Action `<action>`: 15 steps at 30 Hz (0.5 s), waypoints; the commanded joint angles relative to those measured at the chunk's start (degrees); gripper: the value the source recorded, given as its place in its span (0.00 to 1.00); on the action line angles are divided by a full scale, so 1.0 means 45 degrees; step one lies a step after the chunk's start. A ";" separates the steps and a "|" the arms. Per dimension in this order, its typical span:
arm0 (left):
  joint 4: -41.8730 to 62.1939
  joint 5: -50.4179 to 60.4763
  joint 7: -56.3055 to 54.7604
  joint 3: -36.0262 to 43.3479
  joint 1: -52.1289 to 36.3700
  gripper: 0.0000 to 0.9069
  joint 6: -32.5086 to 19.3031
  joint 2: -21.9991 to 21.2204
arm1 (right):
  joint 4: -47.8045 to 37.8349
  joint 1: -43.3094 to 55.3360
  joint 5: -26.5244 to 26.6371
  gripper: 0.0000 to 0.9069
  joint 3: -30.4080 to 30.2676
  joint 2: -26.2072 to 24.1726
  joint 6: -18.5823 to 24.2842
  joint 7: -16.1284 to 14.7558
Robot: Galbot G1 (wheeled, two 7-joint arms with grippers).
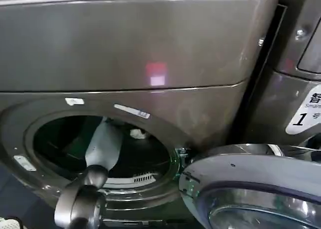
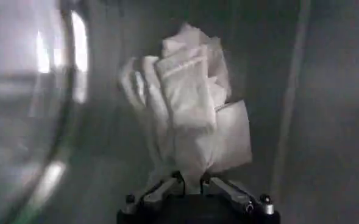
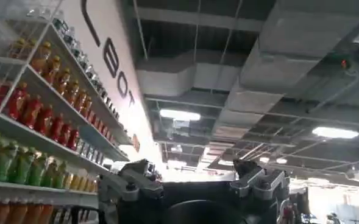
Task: Grasp the clothes from the dryer.
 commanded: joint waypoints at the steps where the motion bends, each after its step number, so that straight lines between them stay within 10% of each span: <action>1: -0.3452 -0.4534 -0.5888 -0.0075 0.1665 0.00 0.0797 -0.0073 | 0.0385 0.0004 0.0218 1.00 -0.0181 0.0062 0.0300 0.0069; 15: -0.5401 -0.9623 -1.2217 0.0366 0.4057 0.00 0.0960 -0.0591 | 0.0350 -0.0083 0.0262 1.00 -0.0121 0.0048 0.0446 0.0046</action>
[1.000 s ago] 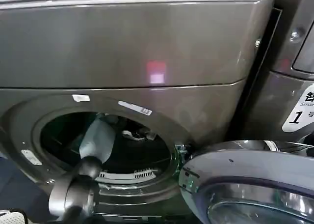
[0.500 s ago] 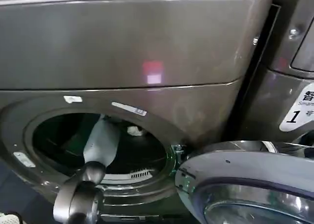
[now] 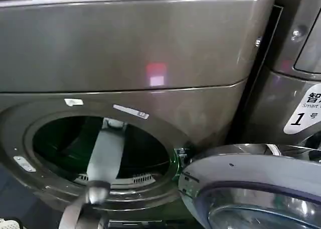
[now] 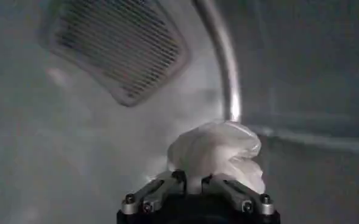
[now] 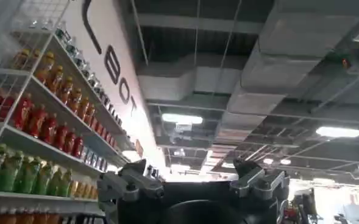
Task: Grasp the clothes from the dryer.
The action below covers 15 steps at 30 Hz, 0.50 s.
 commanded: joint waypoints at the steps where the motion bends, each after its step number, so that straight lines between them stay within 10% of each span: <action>1: -0.1872 -0.3840 -0.4946 0.0132 0.1622 0.00 0.0241 -0.0265 | 0.0041 -0.0074 0.0126 1.00 0.0031 0.0013 0.0123 0.0045; 15: -0.1663 -0.4055 -0.5149 -0.0083 0.1406 0.00 0.0397 -0.0345 | 0.0134 -0.0021 0.0355 1.00 0.0042 0.0068 -0.0088 0.0022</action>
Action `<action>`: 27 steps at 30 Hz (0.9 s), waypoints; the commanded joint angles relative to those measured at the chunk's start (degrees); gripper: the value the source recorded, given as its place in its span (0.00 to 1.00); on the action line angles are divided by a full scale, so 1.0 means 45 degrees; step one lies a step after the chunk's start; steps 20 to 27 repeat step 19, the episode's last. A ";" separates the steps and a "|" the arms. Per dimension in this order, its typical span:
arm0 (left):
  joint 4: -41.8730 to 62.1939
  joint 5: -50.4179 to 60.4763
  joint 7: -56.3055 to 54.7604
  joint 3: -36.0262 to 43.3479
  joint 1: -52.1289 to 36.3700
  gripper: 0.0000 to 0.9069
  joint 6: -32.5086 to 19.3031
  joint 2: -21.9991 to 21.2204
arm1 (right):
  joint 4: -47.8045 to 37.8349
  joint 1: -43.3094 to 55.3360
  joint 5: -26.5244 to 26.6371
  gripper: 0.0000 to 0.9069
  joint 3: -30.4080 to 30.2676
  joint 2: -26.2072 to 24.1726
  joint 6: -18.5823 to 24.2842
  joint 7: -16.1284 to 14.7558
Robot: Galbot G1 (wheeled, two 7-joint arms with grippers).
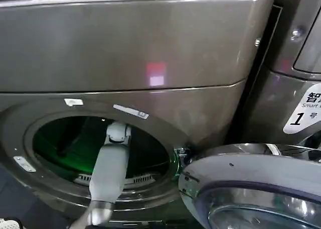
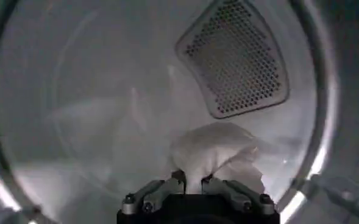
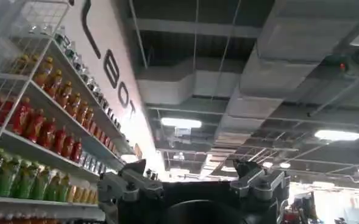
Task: Grasp the clothes from the dryer.
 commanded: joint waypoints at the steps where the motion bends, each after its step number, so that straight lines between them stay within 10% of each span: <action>1: -0.0219 -0.0892 -0.1129 -0.0062 0.0208 0.00 0.0116 -0.0058 | 0.0243 0.0069 0.0312 1.00 0.0071 0.0025 -0.0356 -0.0059; 27: -0.0328 -0.0254 -0.0428 -0.0065 0.0184 0.00 0.0276 0.0134 | 0.0459 0.0058 0.0466 1.00 0.0302 0.0039 -0.0592 -0.0141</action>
